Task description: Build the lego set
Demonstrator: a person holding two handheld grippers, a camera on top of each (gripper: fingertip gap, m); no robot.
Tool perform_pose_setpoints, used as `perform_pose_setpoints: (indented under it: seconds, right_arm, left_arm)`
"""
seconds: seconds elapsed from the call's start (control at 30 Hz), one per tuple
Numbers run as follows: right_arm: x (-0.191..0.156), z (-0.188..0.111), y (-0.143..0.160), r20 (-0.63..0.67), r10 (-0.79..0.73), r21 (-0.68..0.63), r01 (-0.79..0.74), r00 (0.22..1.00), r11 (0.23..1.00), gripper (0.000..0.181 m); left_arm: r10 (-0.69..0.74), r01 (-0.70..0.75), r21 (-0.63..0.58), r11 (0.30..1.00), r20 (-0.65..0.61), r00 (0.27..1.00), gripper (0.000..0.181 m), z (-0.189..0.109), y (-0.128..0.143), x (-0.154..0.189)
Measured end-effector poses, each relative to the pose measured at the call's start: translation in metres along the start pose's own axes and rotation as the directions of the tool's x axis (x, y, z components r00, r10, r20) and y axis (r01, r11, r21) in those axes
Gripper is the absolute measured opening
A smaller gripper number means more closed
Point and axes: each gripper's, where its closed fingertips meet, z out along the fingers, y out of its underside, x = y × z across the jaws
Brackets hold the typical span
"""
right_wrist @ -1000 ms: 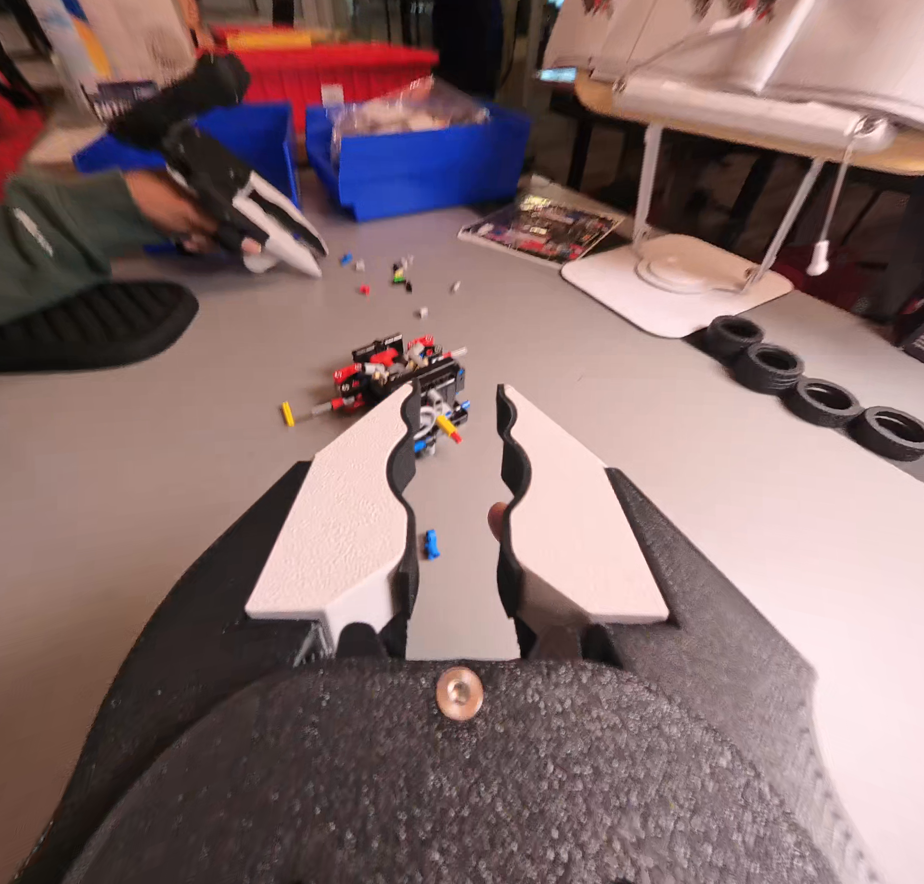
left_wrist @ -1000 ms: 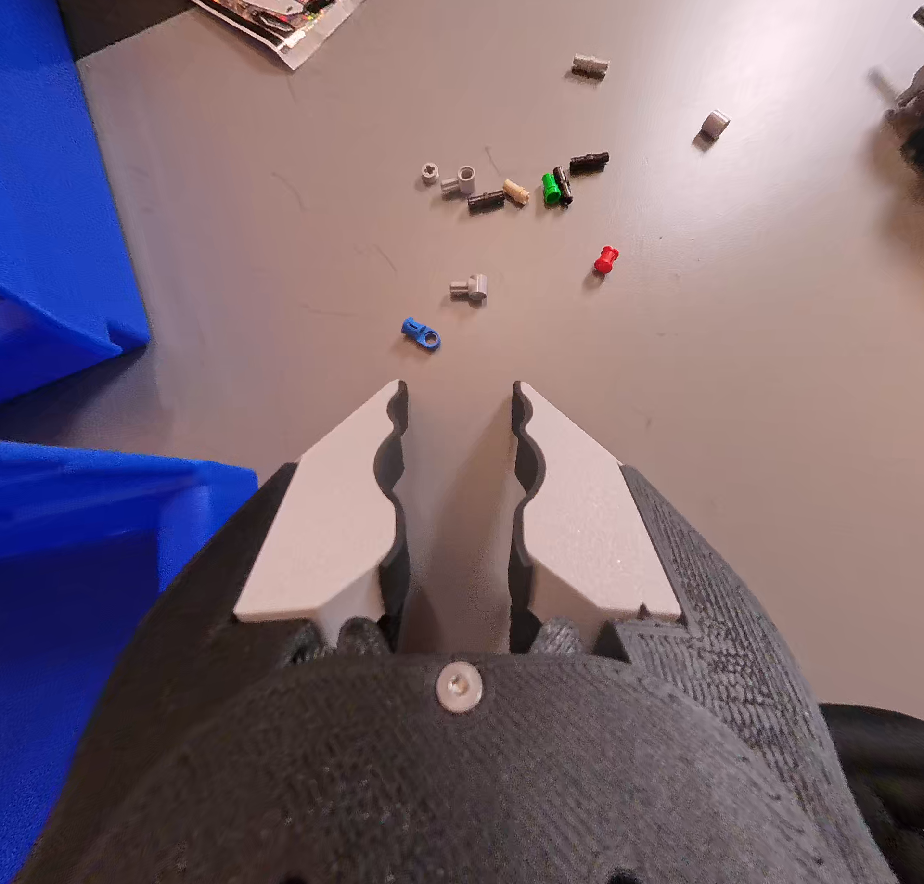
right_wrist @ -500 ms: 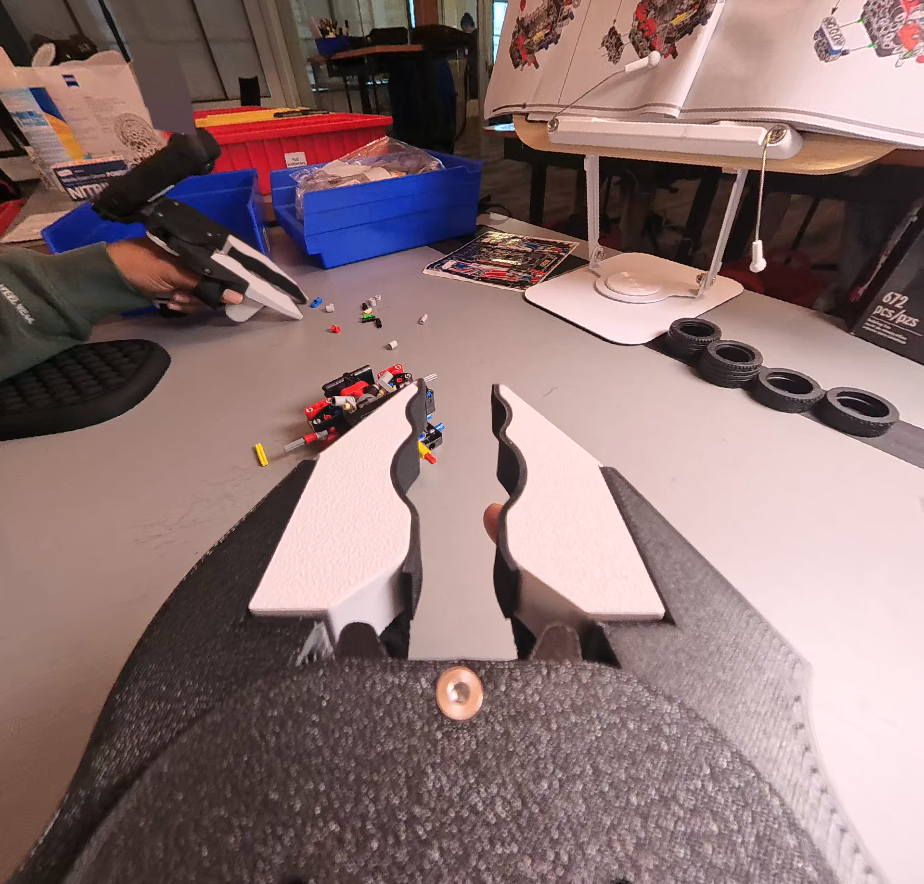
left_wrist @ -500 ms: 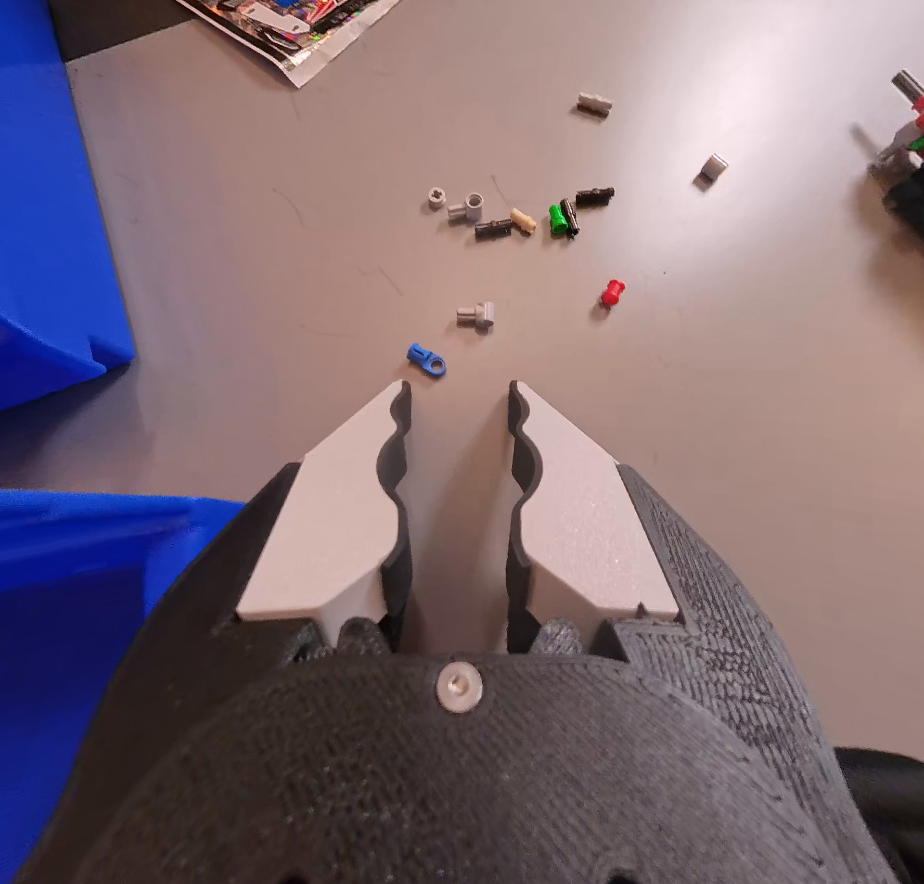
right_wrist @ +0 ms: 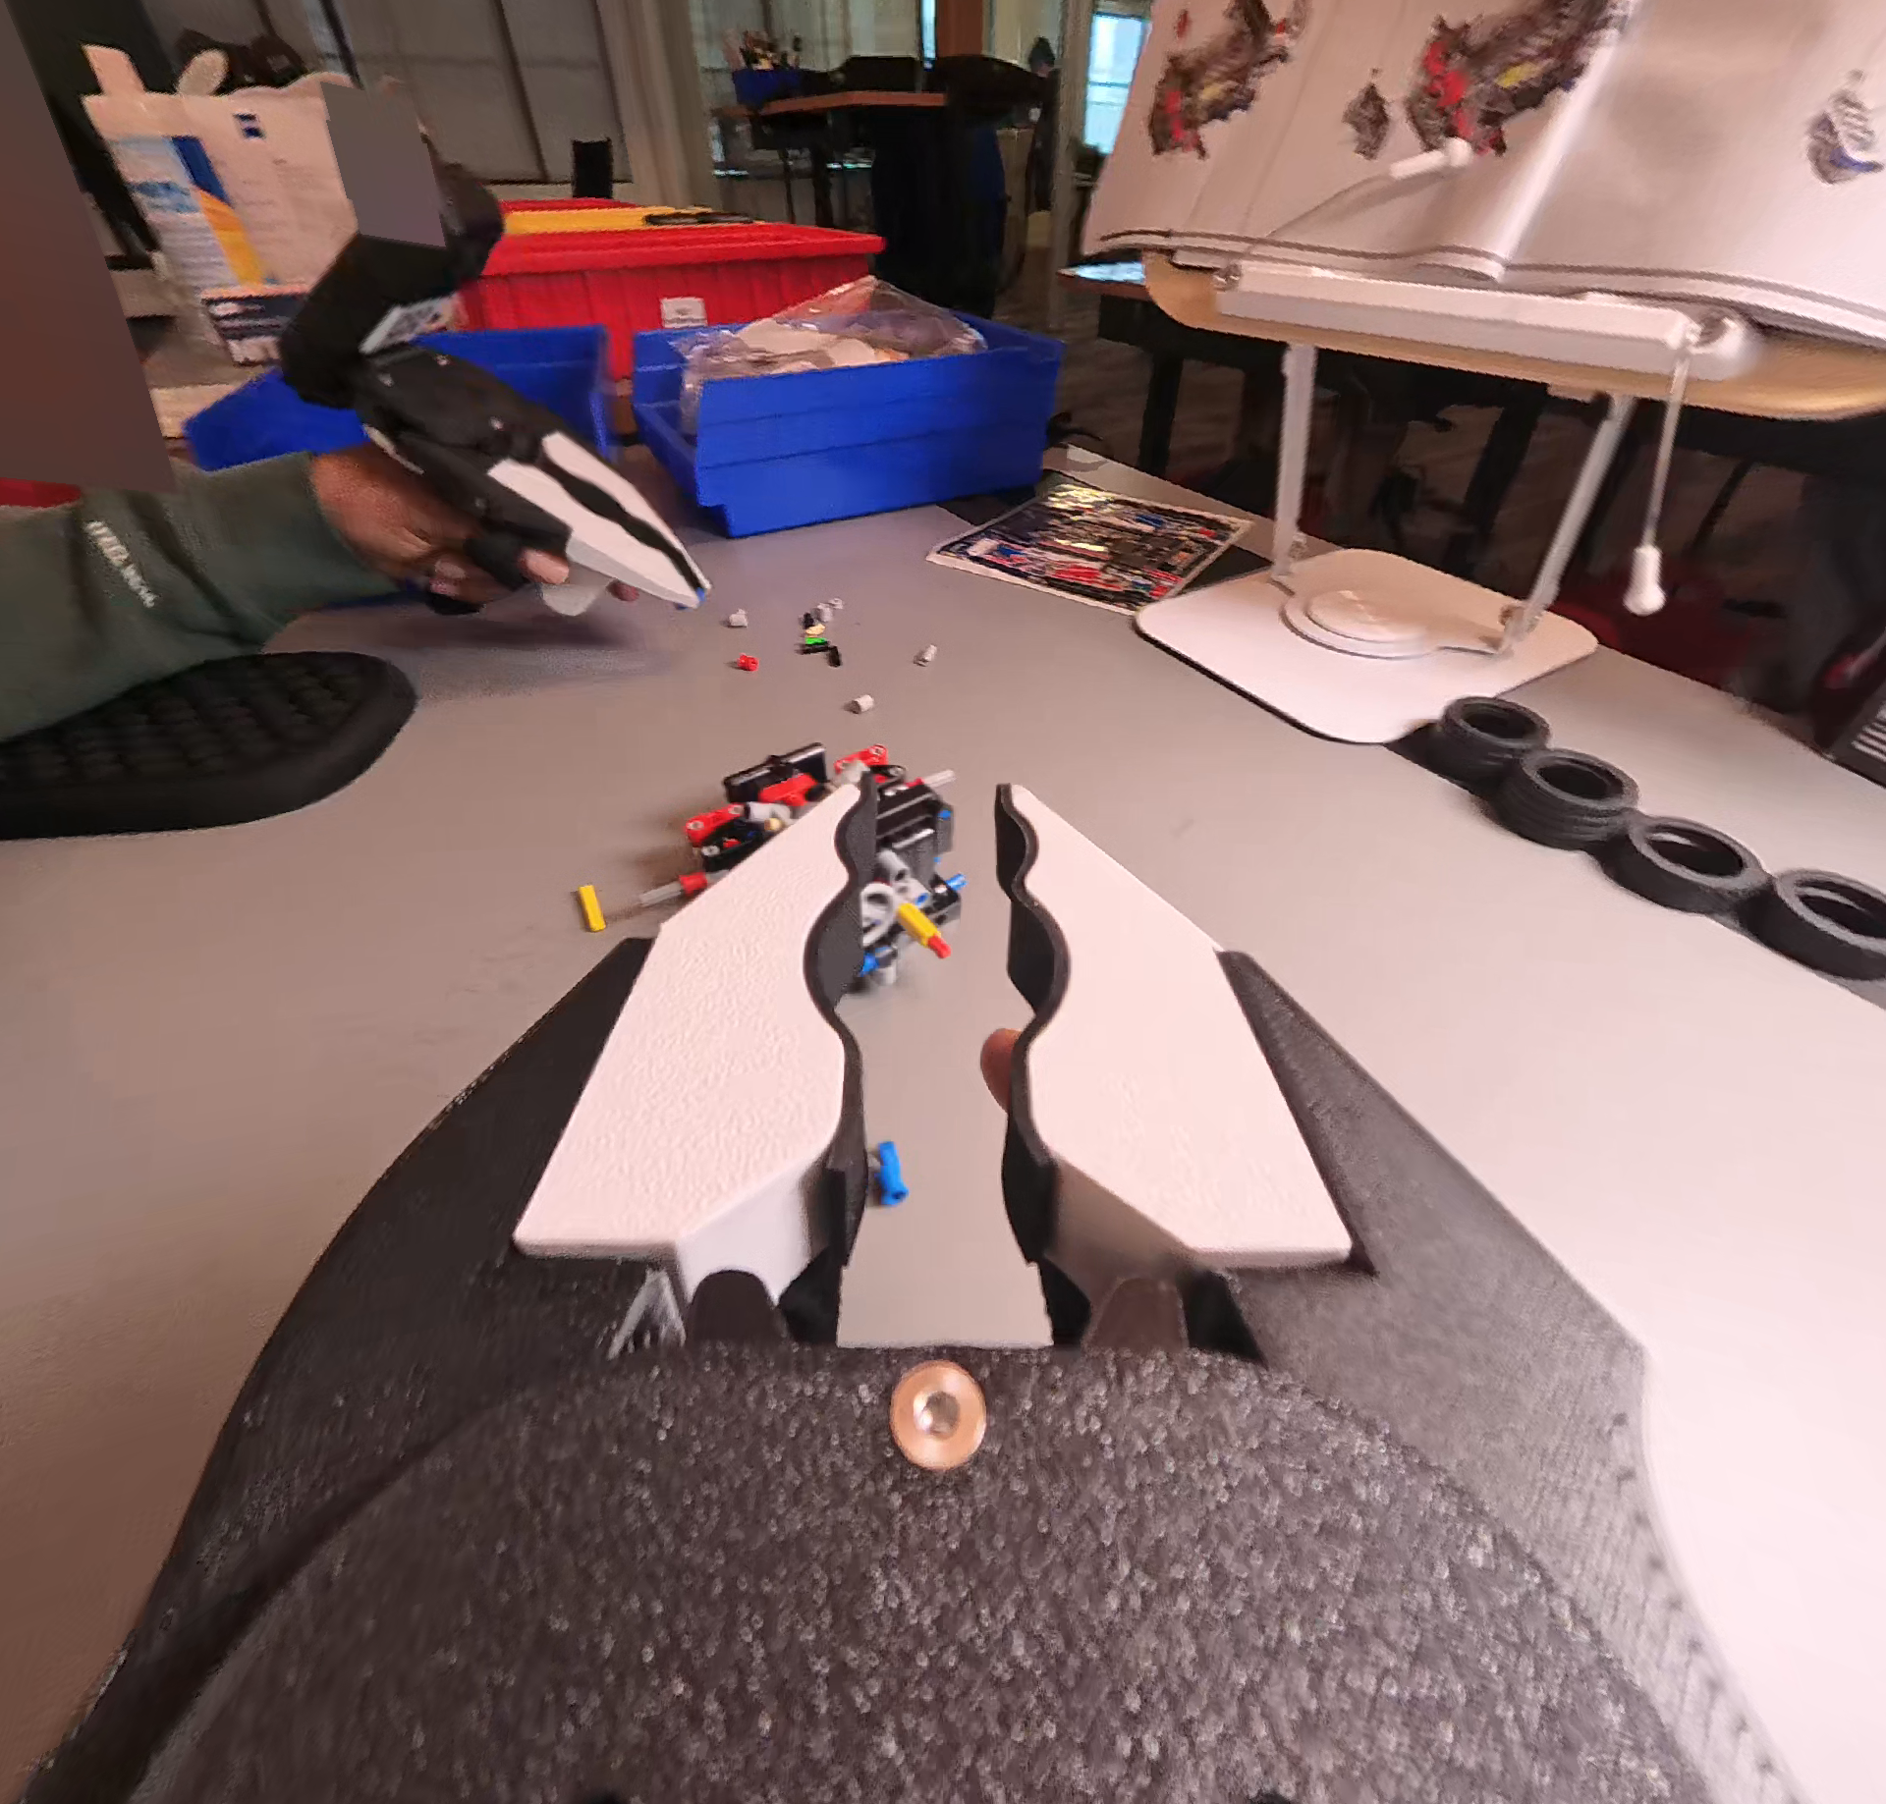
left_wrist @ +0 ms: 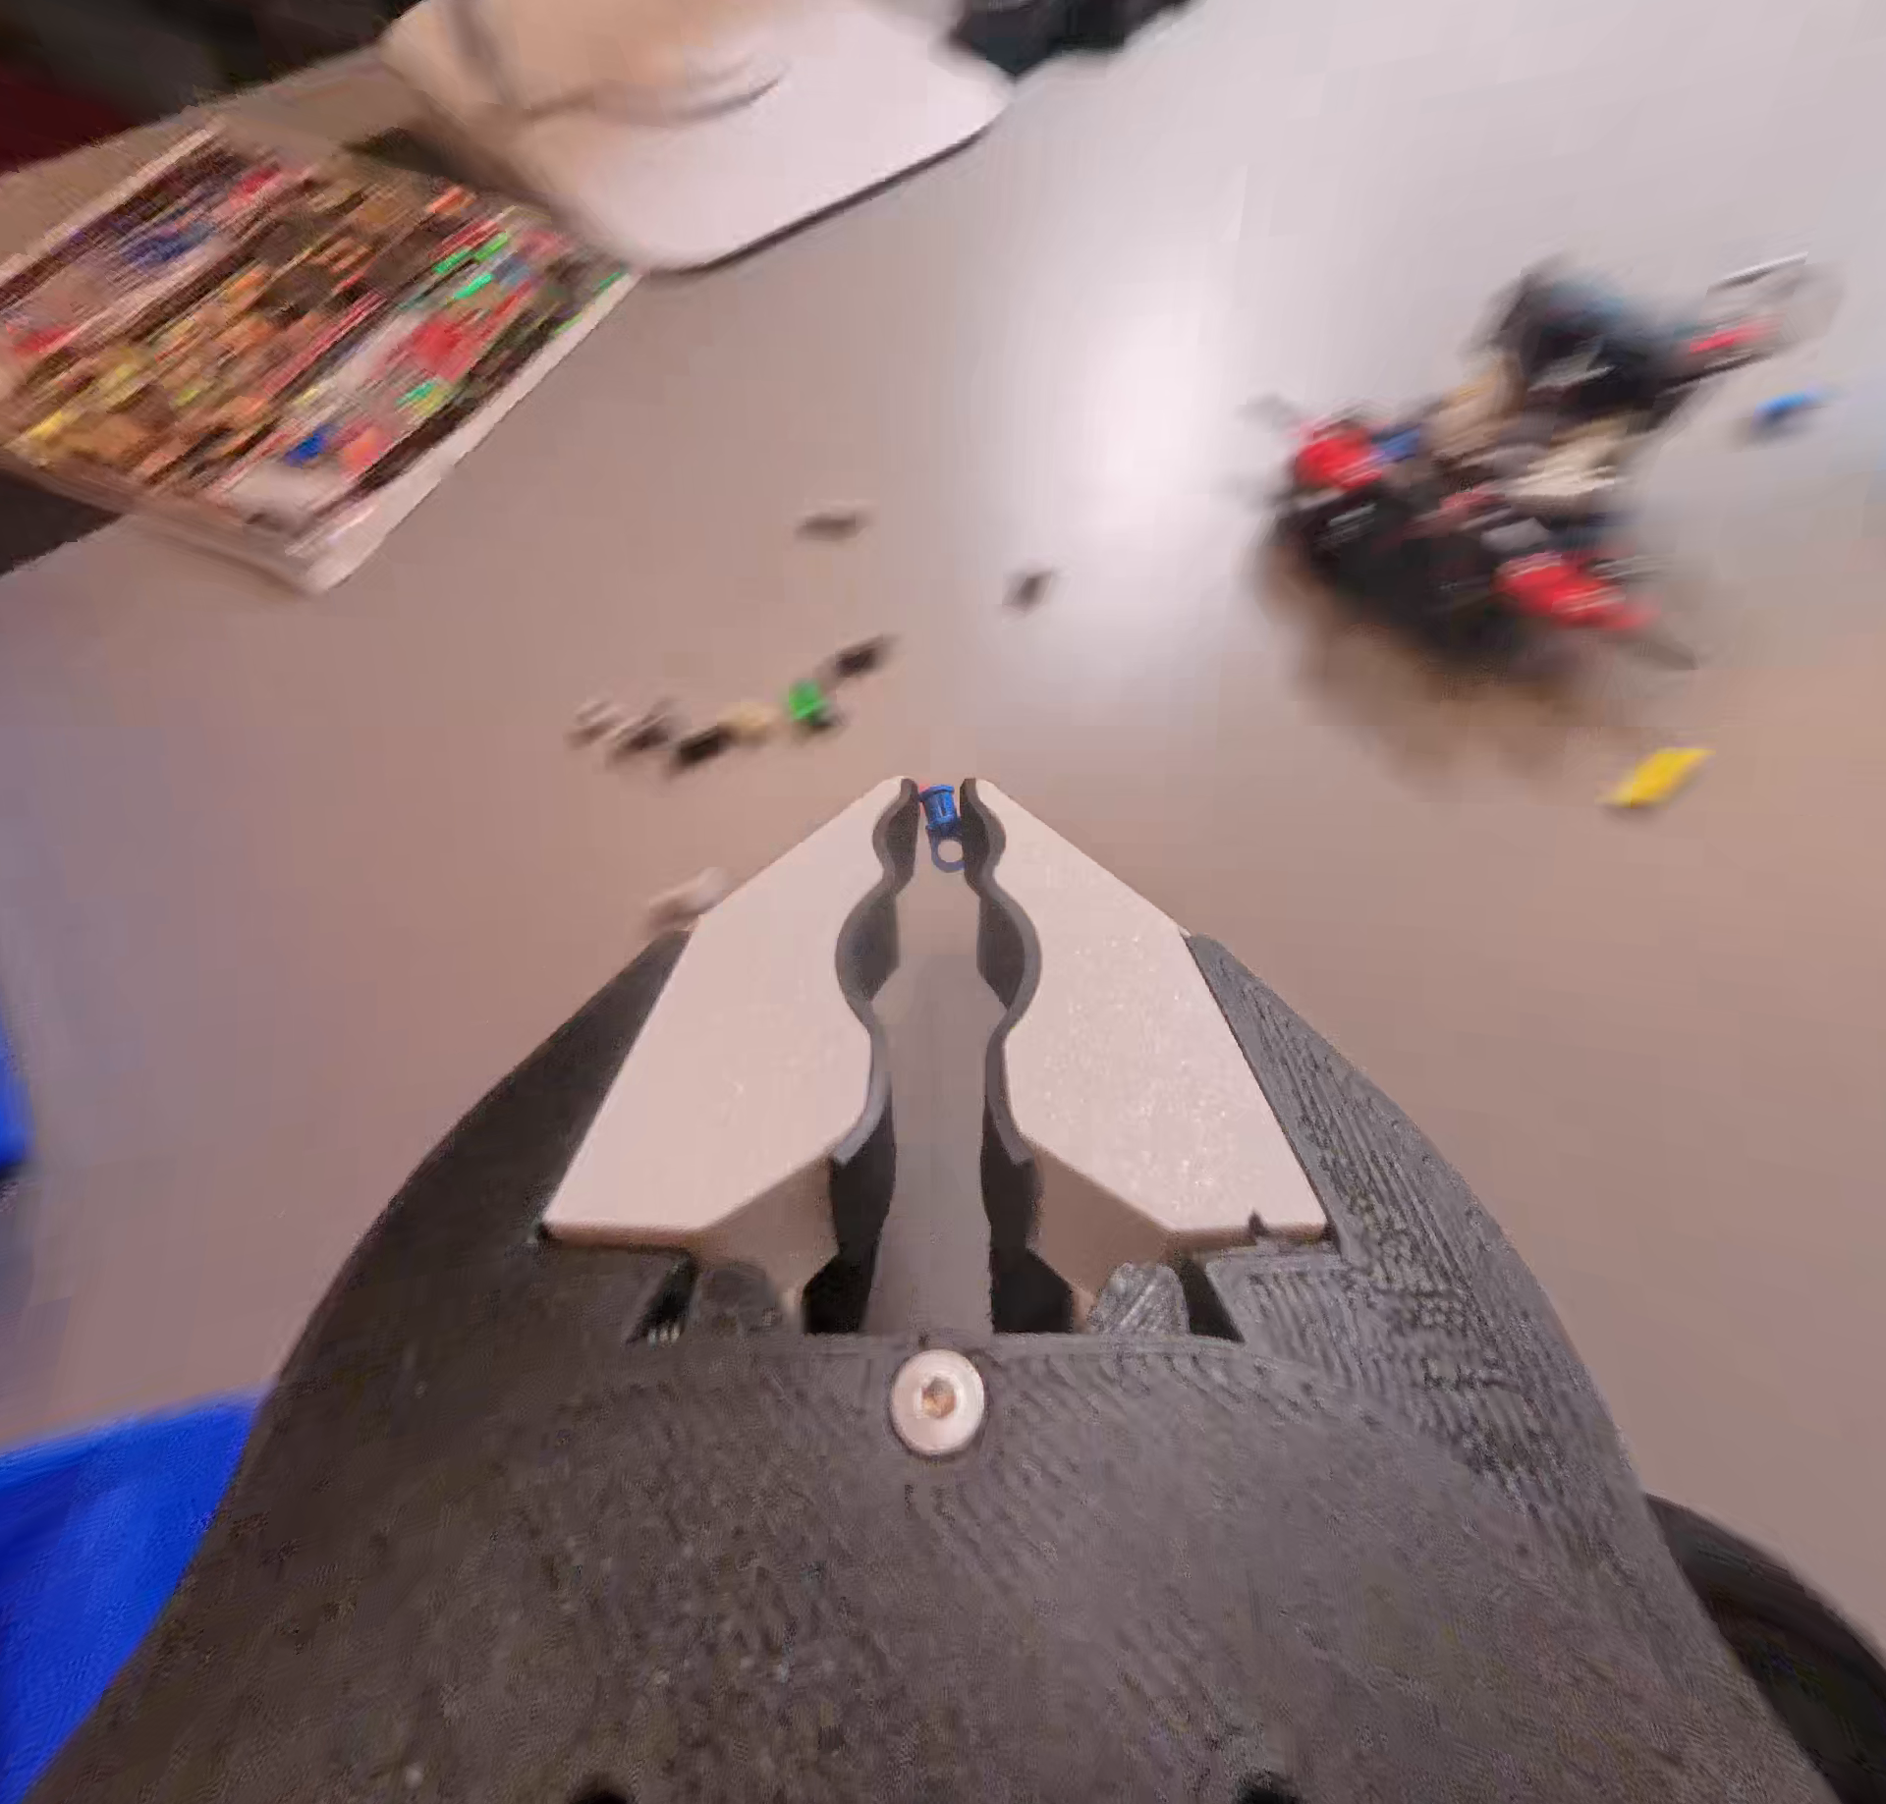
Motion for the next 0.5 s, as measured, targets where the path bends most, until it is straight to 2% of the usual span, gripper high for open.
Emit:
perform_pose_setpoints:
  seconds: [0.1, 0.17, 0.23, 0.33, 0.5]
  right_arm:
    - [-0.029, 0.008, 0.001, 0.084, -0.102, -0.002, 0.103, 0.991, 0.995, 0.022]
    - [-0.055, 0.016, 0.010, 0.147, -0.226, -0.021, 0.231, 0.963, 0.973, 0.023]
    - [-0.081, 0.025, 0.023, 0.205, -0.355, -0.045, 0.371, 0.912, 0.928, 0.026]
    - [-0.111, 0.034, 0.035, 0.270, -0.449, -0.029, 0.474, 0.852, 0.880, 0.030]
    - [-0.129, 0.038, 0.046, 0.314, -0.500, -0.031, 0.535, 0.807, 0.844, 0.029]
  left_arm:
    - [-0.011, 0.045, 0.093, 0.995, -0.339, 0.941, 0.006, 0.005, -0.032, 0.089]
    - [-0.047, 0.102, 0.074, 0.992, -0.528, 0.848, 0.006, 0.010, -0.040, 0.144]
    - [-0.094, 0.154, 0.035, 0.987, -0.651, 0.754, 0.006, 0.015, -0.044, 0.182]
    - [-0.185, 0.217, -0.063, 0.974, -0.772, 0.608, 0.005, 0.019, -0.045, 0.219]
    - [-0.249, 0.260, -0.131, 0.957, -0.830, 0.499, 0.005, 0.016, -0.045, 0.240]
